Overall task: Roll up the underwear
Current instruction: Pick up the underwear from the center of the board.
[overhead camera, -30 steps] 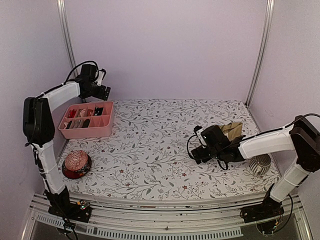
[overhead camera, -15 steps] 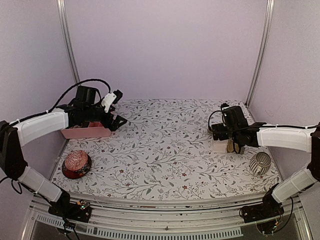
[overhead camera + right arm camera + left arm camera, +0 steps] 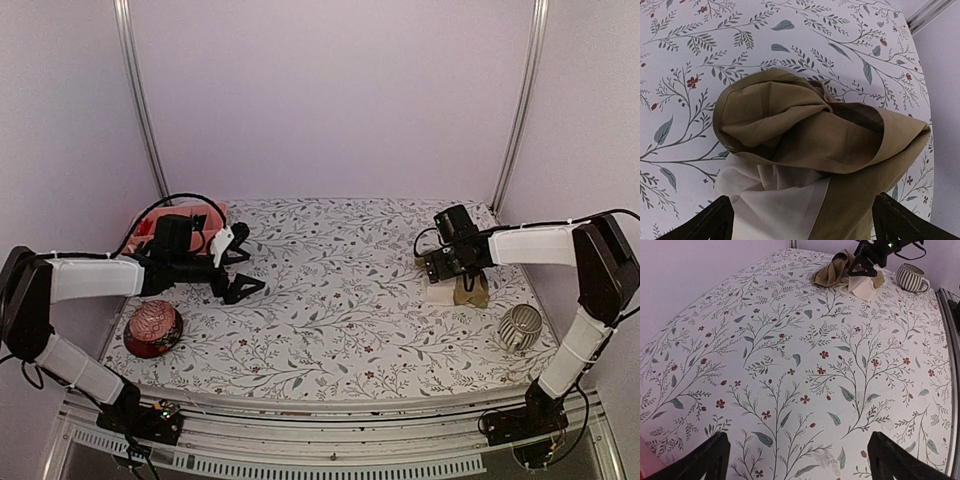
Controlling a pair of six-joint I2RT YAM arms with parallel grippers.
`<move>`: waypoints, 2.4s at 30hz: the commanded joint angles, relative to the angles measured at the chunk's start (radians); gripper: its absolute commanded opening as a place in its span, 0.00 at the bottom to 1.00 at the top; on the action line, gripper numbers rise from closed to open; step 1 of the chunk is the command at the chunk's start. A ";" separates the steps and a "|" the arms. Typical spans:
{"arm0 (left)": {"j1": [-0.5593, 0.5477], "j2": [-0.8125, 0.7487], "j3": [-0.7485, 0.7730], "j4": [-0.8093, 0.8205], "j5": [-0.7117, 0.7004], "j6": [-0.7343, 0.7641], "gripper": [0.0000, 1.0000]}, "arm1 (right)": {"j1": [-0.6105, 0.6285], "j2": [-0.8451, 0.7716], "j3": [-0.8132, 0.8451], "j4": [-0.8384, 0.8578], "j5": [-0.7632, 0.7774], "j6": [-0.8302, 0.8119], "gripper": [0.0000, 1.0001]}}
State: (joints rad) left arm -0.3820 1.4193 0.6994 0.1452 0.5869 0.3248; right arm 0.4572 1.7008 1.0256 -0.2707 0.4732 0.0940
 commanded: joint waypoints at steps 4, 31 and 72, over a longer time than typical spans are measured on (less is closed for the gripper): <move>-0.014 0.030 0.008 0.080 0.037 0.002 0.99 | 0.072 -0.059 -0.041 -0.083 -0.154 -0.044 0.99; -0.017 0.054 0.030 0.054 0.041 0.010 0.98 | 0.123 0.055 -0.006 -0.217 0.078 -0.102 0.83; -0.018 -0.003 -0.010 0.075 0.108 0.029 0.98 | 0.463 -0.072 0.178 -0.137 0.103 -0.178 0.02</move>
State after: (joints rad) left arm -0.3912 1.4773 0.7238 0.1909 0.6327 0.3302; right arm 0.8532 1.6989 1.1400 -0.4603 0.5751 -0.0692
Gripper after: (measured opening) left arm 0.985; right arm 0.026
